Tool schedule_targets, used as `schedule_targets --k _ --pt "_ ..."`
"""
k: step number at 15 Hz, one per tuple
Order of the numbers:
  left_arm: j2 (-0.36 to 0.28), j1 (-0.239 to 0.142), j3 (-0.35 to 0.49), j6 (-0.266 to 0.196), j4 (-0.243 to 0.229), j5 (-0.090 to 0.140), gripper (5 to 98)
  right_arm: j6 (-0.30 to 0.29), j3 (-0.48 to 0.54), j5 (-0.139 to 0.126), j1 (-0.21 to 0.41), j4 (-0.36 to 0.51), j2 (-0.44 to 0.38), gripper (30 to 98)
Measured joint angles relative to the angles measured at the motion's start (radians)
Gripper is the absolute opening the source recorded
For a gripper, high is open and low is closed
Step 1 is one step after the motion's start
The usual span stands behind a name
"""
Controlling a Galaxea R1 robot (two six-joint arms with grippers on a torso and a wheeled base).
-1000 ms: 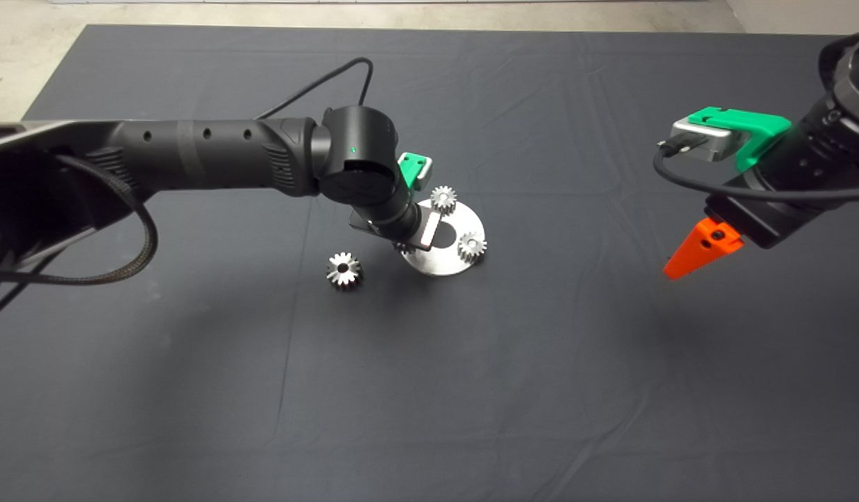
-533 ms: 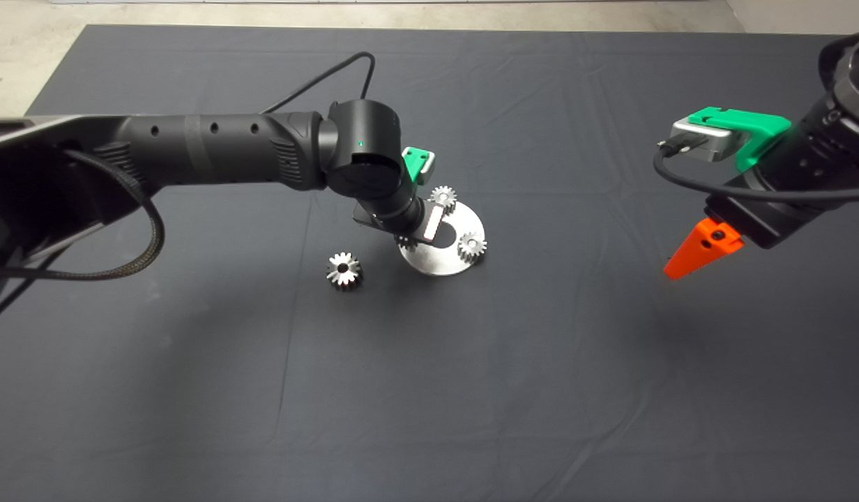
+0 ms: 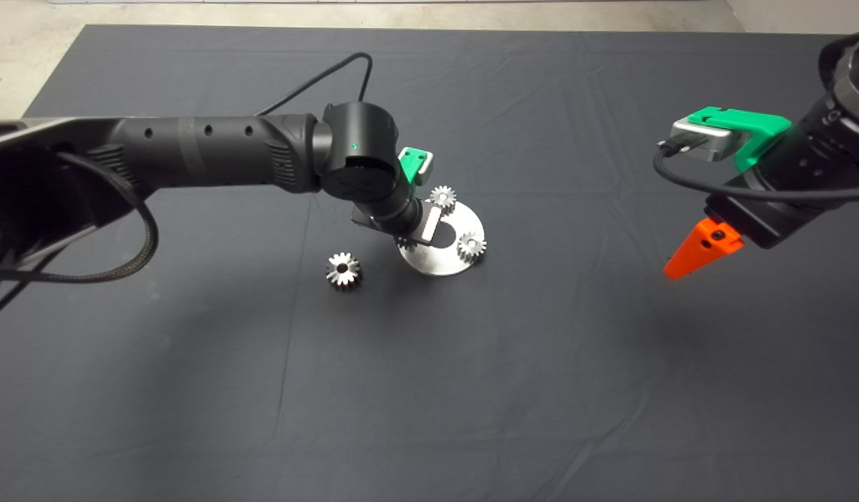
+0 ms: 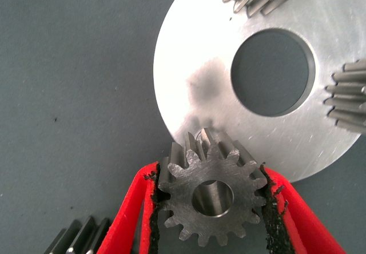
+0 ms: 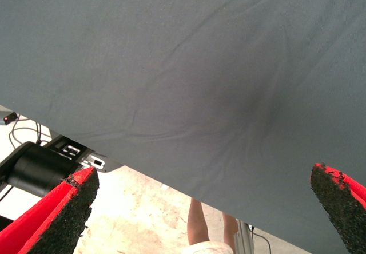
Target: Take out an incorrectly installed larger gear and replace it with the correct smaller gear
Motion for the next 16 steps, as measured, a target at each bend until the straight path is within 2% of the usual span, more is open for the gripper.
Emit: schedule_targets --k 4,8,11,16 --pt "0.0 0.0 0.002 0.0 0.0 0.009 35.4 0.0 0.001 0.0 0.0 0.0 -0.001 97.7" --pt "0.005 0.0 -0.002 0.003 0.0 0.008 35.4 0.0 0.001 0.0 0.0 0.0 -0.002 97.7" --pt "0.025 -0.003 -0.025 0.003 -0.002 0.018 35.4 0.0 0.001 0.0 0.0 0.0 -0.003 97.7" --pt "0.022 -0.004 -0.032 0.006 -0.001 0.008 35.4 0.0 0.003 0.0 0.0 0.0 -0.005 97.7"
